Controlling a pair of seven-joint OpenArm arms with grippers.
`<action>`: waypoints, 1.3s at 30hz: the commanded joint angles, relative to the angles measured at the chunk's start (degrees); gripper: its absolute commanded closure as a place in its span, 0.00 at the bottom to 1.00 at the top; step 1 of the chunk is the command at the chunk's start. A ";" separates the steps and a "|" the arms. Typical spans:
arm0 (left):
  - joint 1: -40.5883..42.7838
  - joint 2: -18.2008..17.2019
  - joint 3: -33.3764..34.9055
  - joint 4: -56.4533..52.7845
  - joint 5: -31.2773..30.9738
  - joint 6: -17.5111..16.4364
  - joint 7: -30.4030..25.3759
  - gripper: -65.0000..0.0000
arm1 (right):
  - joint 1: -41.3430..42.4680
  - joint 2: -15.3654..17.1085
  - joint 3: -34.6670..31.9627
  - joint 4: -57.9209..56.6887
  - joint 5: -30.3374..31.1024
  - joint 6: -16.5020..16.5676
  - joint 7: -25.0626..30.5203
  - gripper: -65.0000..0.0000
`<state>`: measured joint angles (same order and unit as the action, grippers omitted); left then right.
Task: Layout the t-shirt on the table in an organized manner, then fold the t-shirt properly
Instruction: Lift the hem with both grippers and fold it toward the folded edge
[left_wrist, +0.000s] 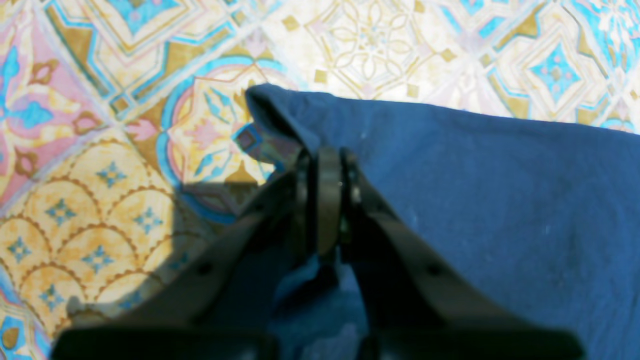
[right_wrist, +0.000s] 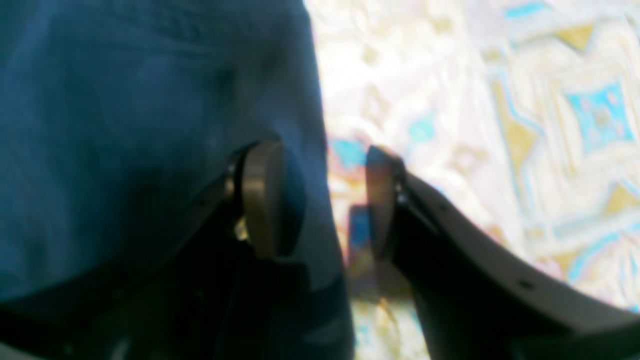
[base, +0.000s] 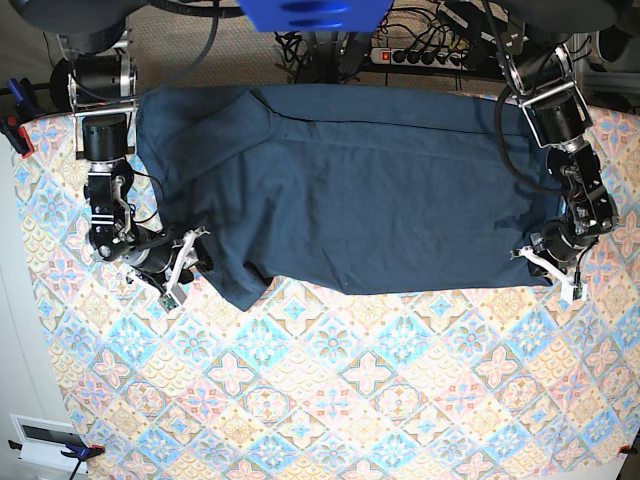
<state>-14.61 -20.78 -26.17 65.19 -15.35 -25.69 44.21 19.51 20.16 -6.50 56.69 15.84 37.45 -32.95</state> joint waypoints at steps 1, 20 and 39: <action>-1.26 -1.07 -0.16 1.05 -0.69 -0.20 -1.00 1.00 | -0.39 0.01 -0.75 -0.20 -0.93 1.27 -3.58 0.61; -1.26 -1.07 -0.16 0.97 -0.69 -0.20 -1.00 1.00 | -0.74 0.01 3.29 6.22 -0.85 1.36 -5.25 1.00; 9.38 -2.13 -2.79 11.95 -6.23 -0.37 -1.26 1.00 | -21.49 0.10 15.69 43.05 -0.67 1.45 -14.04 1.00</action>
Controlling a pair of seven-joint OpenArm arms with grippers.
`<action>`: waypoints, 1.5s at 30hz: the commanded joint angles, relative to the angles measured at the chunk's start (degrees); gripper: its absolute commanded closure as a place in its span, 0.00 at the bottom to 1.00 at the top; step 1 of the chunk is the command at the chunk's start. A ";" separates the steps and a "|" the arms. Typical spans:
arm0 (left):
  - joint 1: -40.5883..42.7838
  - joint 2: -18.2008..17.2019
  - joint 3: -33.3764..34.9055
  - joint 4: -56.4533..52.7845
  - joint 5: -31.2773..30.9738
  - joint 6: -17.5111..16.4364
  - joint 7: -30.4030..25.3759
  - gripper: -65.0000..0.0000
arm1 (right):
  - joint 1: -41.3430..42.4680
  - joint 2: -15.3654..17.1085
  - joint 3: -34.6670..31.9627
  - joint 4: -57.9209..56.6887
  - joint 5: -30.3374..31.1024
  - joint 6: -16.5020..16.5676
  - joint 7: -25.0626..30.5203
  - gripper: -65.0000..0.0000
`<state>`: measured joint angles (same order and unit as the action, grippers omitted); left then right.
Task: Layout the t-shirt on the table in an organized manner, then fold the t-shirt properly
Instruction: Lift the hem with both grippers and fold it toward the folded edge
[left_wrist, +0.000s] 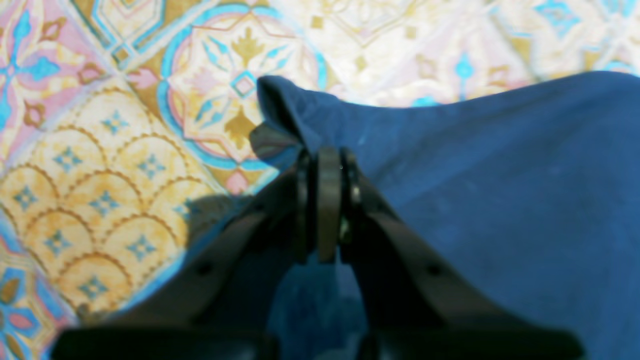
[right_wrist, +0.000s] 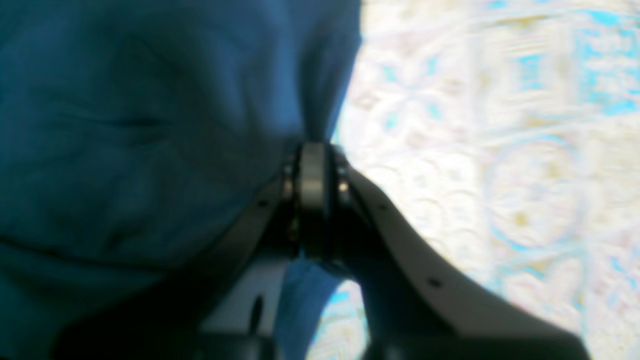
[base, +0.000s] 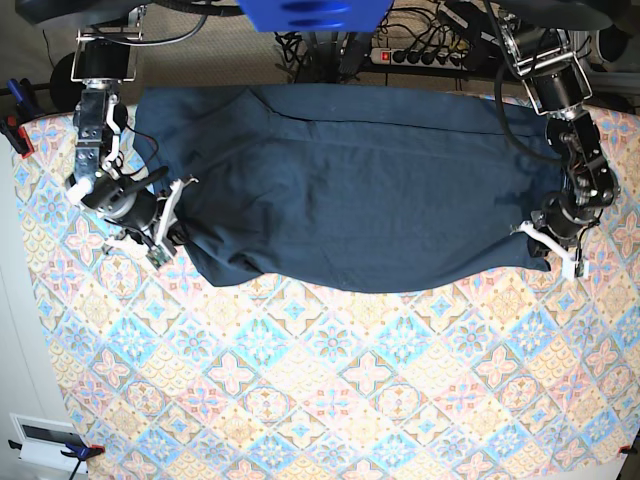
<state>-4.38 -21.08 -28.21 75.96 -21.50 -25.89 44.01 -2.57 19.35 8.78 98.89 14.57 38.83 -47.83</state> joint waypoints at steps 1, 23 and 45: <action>0.12 -1.91 -2.08 2.15 -1.84 -0.18 -0.89 1.00 | -0.29 0.91 1.11 2.25 0.60 0.07 0.84 1.00; 13.39 -5.25 -10.96 8.65 -17.49 -0.18 -0.80 1.00 | -10.05 3.28 15.44 8.58 13.78 1.17 -0.74 1.00; 9.26 -2.61 -12.98 8.30 -17.32 0.09 -0.80 0.99 | -0.20 3.11 15.09 0.76 13.87 1.17 -0.74 1.00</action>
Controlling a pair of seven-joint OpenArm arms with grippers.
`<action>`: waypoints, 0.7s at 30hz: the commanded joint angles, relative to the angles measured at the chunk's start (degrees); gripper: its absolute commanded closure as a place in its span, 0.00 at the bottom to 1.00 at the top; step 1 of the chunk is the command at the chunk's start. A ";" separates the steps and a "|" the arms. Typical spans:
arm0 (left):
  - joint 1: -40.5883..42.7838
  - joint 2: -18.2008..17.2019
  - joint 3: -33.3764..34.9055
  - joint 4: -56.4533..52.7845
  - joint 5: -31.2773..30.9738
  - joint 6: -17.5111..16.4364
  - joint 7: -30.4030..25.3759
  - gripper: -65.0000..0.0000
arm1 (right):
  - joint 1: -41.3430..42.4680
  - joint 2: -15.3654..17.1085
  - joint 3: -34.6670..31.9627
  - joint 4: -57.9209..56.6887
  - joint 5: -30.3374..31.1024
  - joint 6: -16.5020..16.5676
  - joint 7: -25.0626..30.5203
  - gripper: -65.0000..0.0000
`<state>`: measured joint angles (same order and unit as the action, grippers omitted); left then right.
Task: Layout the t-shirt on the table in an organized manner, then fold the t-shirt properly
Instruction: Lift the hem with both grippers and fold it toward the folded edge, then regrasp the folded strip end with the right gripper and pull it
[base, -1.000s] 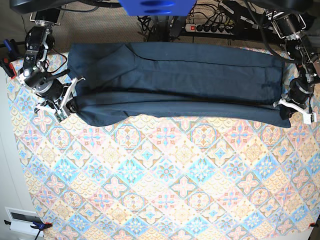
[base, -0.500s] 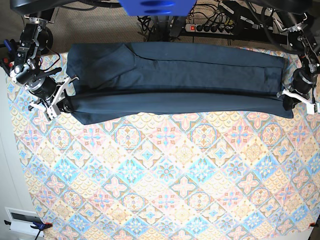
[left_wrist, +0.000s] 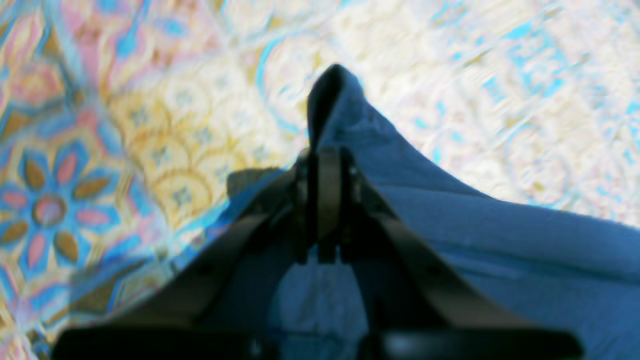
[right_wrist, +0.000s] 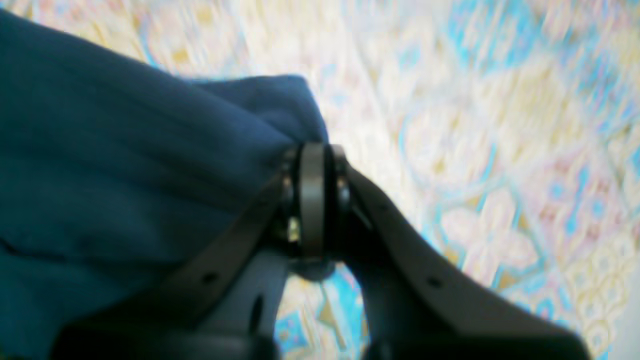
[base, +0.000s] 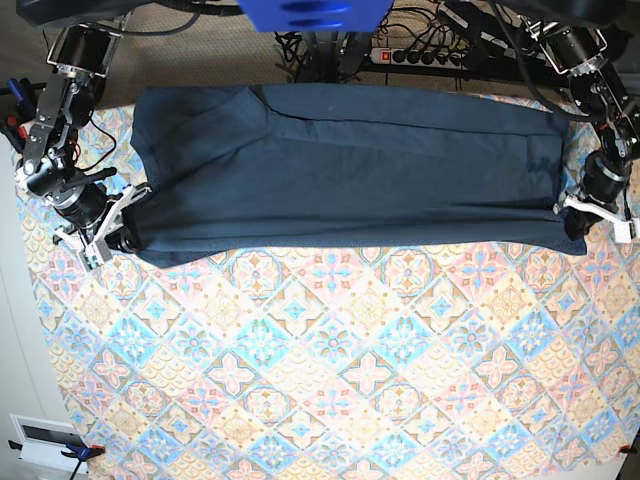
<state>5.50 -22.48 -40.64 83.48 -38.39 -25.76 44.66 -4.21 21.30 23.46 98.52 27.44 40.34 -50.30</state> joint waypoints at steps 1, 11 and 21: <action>-1.15 -0.68 -0.54 0.78 -0.42 -0.04 -1.46 0.99 | 2.23 1.07 0.40 0.78 1.00 -0.34 1.73 1.00; 1.40 -0.60 -0.63 1.13 -1.21 -0.31 -1.72 1.00 | -3.22 0.99 0.32 3.94 3.81 -0.34 1.73 1.00; 8.79 -0.68 -0.63 4.39 -4.20 -0.40 -1.54 1.00 | -9.73 0.99 0.23 4.29 8.38 -0.34 1.73 1.00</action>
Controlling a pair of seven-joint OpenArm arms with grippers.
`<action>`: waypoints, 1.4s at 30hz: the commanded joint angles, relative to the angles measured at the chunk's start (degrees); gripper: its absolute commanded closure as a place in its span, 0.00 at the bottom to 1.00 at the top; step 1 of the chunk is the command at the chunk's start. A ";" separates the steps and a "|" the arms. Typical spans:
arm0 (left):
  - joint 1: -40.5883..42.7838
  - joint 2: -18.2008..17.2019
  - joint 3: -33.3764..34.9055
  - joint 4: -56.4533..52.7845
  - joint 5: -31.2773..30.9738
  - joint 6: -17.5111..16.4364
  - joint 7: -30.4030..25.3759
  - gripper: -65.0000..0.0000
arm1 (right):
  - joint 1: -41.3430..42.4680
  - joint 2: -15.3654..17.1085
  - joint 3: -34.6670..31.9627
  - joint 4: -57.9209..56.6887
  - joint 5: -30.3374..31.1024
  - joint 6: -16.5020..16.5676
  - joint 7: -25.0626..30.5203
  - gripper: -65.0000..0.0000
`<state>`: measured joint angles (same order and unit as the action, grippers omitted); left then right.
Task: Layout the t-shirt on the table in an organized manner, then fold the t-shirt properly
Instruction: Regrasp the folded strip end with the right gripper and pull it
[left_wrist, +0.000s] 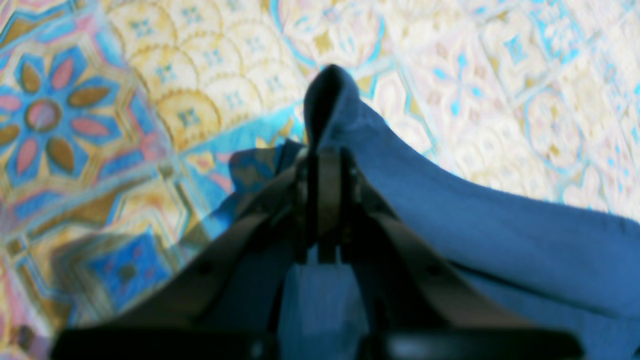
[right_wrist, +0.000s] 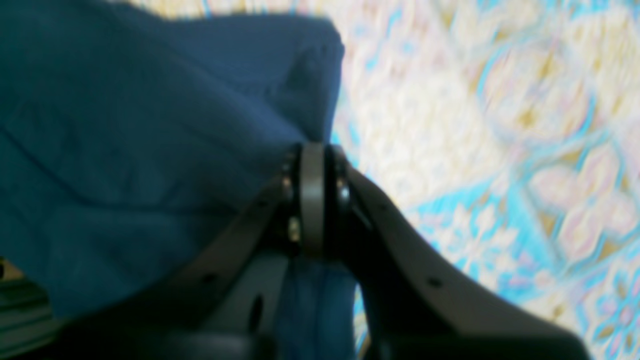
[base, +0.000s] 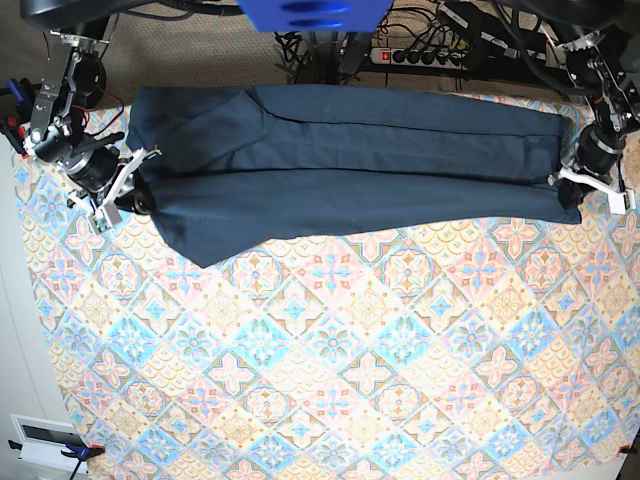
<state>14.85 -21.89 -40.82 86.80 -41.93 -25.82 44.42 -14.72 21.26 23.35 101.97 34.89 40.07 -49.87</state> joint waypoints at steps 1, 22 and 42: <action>0.23 -1.28 -0.46 2.03 -0.66 -0.33 -1.22 1.00 | 0.35 1.03 0.34 0.84 0.93 -0.07 1.21 1.00; 1.54 -3.21 -6.61 4.49 2.06 -0.24 13.03 0.99 | -2.64 1.12 0.43 0.84 0.75 -0.07 -2.13 1.00; 0.58 -2.95 -0.54 1.94 5.67 -0.33 13.99 0.69 | -4.31 1.21 -2.74 5.32 -4.08 -0.07 -2.05 0.76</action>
<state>15.59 -23.62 -41.01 87.81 -35.57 -25.96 59.20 -19.79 21.50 20.14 106.02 29.34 39.86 -53.56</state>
